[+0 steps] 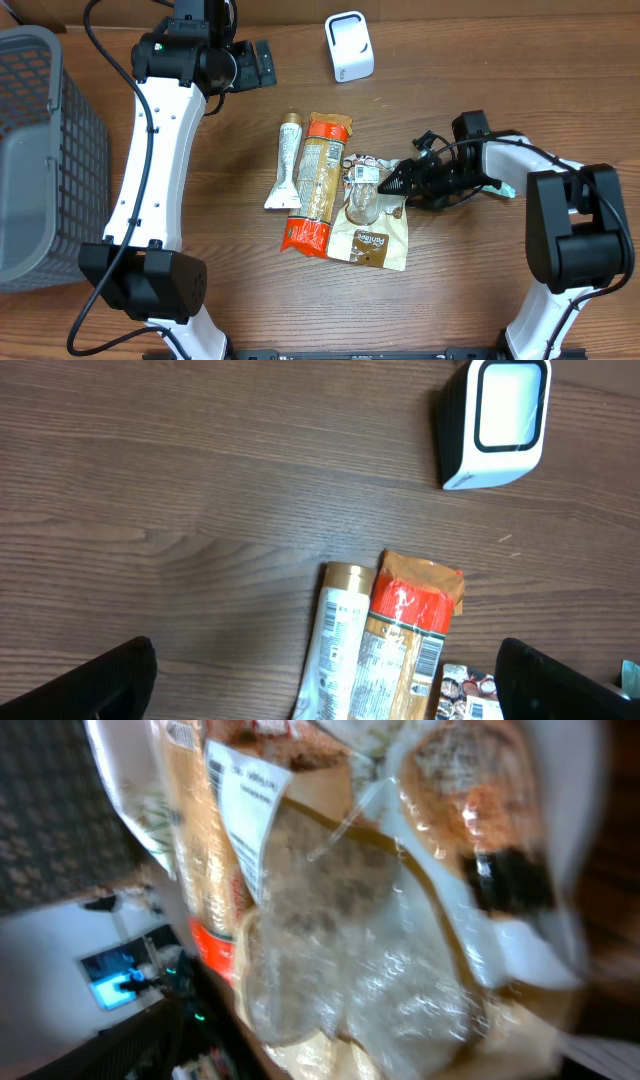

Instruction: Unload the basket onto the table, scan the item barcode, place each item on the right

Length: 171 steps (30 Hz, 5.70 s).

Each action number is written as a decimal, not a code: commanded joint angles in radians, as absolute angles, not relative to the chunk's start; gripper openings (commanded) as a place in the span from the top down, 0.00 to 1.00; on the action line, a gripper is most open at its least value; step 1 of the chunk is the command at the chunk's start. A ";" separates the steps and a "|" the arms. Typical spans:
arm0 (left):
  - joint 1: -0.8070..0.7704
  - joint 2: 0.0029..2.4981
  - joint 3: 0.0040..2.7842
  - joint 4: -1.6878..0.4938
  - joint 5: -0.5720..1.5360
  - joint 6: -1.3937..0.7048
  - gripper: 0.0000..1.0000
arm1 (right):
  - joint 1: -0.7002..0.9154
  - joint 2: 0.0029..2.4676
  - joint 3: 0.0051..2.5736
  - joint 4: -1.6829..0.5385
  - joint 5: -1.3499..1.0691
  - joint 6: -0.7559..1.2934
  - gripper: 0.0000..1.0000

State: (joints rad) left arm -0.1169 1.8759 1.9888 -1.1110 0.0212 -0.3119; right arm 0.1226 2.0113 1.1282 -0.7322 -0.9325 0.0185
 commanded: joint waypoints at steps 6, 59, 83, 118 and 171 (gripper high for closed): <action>-0.118 1.876 1.998 -1.111 0.019 -0.311 0.00 | 0.271 2.007 1.020 -0.312 -0.909 0.459 0.33; -0.118 1.876 1.998 -1.111 0.019 -0.311 0.00 | 0.281 1.988 1.319 -0.670 -0.884 0.013 0.67; -0.118 1.876 1.998 -1.111 0.019 -0.311 0.00 | 0.330 2.020 1.192 -0.646 -0.711 0.263 0.70; -0.118 1.876 1.998 -1.111 0.019 -0.311 0.00 | 0.201 1.585 1.554 -1.022 -1.041 -0.169 0.96; -0.118 1.876 1.998 -1.111 0.019 -0.311 0.01 | 0.448 2.449 2.147 -0.217 0.674 -1.077 0.96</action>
State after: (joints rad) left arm -0.1169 1.8759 1.9884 -1.1114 0.0216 -0.3119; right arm 0.4412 2.4290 2.1387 -0.2436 0.6621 -1.0397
